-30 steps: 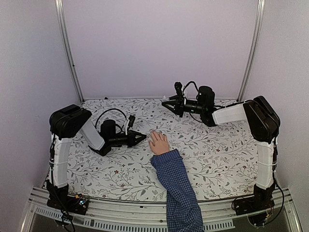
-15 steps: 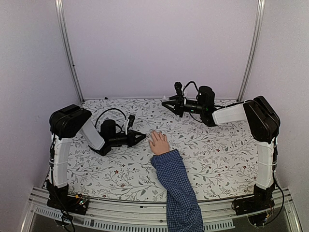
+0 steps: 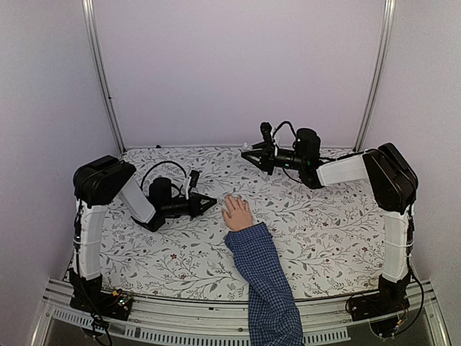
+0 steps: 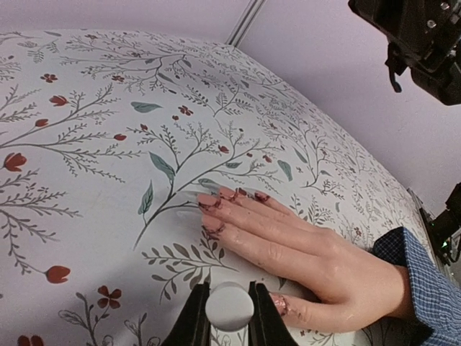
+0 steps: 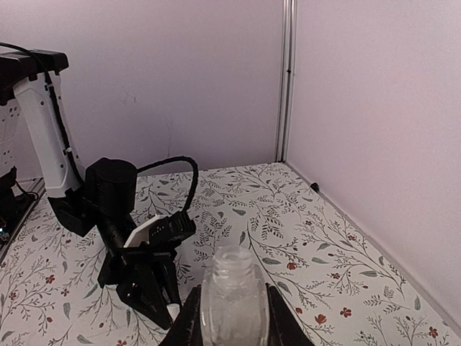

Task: Paint the nails
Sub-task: Paint the nail polish on the nail.

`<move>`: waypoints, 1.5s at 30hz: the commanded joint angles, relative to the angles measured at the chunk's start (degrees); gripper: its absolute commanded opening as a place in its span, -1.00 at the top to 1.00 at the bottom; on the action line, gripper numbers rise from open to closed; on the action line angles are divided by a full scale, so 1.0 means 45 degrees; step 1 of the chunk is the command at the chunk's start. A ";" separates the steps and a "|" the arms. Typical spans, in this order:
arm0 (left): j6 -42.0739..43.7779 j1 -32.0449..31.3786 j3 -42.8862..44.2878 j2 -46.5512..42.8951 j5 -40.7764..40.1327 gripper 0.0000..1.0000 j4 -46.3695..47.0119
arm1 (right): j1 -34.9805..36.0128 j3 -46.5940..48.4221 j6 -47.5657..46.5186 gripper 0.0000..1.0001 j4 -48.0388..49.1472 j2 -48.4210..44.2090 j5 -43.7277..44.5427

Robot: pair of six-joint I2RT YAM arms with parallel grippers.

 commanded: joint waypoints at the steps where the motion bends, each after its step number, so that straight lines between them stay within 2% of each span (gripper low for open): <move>1: -0.0544 0.0315 -0.0062 0.0147 0.0142 1.00 0.0079 | 0.0038 -0.0069 0.0002 1.00 0.0080 0.0137 -0.0015; 7: -0.1030 0.0492 -0.0447 0.0124 0.0510 1.00 0.1200 | 0.0038 -0.0069 0.0022 1.00 0.0080 0.0130 -0.0023; 14: -0.1908 0.0661 -0.1121 0.0126 0.1290 1.00 0.3579 | 0.0057 -0.0051 0.0022 1.00 0.0080 0.0115 -0.0013; 20: -0.2152 0.0657 -0.1266 0.0173 0.1795 1.00 0.4311 | 0.0081 -0.0067 0.0003 1.00 0.0089 0.0130 -0.0008; 45: -0.0967 0.0130 -0.0482 0.0338 0.1831 1.00 0.1809 | 0.0077 -0.0079 -0.0058 1.00 0.0064 0.0110 0.0013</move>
